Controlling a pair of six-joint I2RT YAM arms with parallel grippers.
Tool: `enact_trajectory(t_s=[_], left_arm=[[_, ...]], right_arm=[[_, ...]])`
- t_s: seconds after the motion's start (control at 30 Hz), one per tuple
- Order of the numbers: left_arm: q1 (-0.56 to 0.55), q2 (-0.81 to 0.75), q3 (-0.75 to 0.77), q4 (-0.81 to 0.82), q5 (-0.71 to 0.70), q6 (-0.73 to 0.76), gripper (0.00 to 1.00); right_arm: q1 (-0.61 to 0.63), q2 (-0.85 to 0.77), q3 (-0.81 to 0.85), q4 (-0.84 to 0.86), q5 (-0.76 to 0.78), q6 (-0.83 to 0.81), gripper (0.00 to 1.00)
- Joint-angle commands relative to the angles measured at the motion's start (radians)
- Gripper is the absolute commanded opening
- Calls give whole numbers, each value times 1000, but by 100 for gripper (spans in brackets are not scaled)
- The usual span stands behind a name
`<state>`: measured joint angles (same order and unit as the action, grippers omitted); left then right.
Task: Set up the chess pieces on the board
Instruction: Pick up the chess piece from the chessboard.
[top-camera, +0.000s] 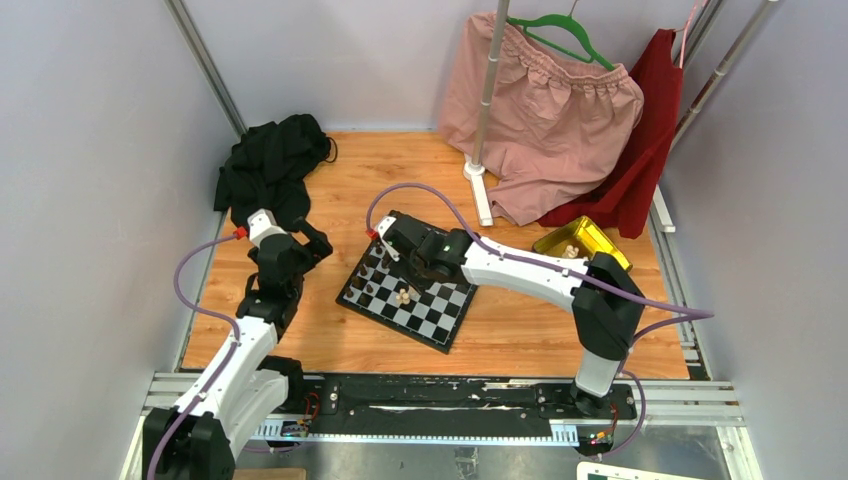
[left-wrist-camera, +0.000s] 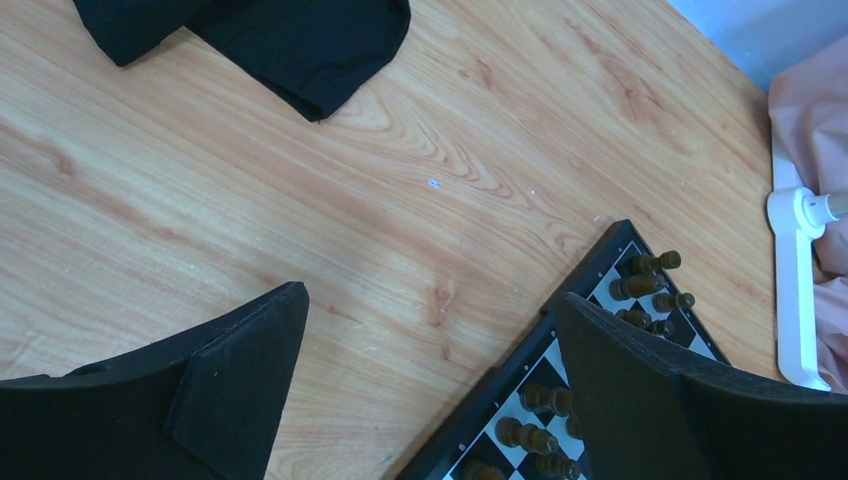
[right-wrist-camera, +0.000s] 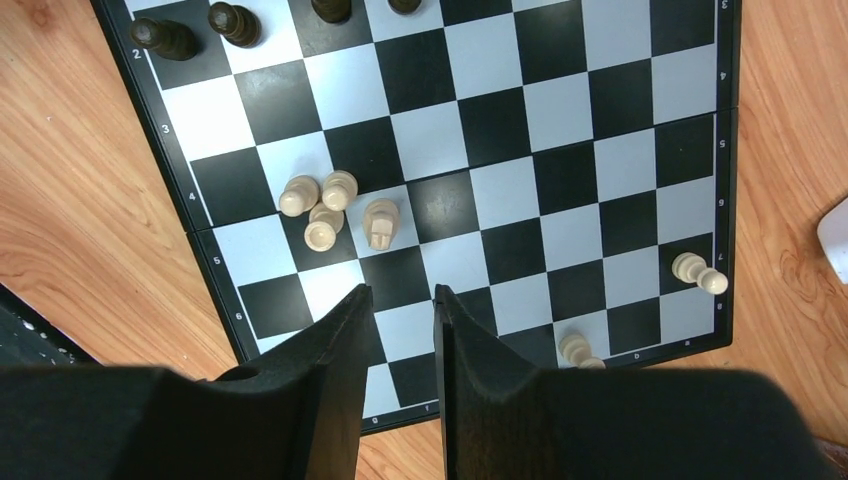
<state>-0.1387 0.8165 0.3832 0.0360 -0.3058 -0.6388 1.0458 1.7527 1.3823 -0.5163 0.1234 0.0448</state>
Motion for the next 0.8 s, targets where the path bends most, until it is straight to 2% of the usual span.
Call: enact_trajectory(t_s=[0.0,0.77], left_arm=[[7,-17,-11,-4,1,5,100],[7,-13,-20,1,-13,15,100]], right_arm=[[21,19,-1,4,-17,12,33],[9,115,52,28,-51,10,33]])
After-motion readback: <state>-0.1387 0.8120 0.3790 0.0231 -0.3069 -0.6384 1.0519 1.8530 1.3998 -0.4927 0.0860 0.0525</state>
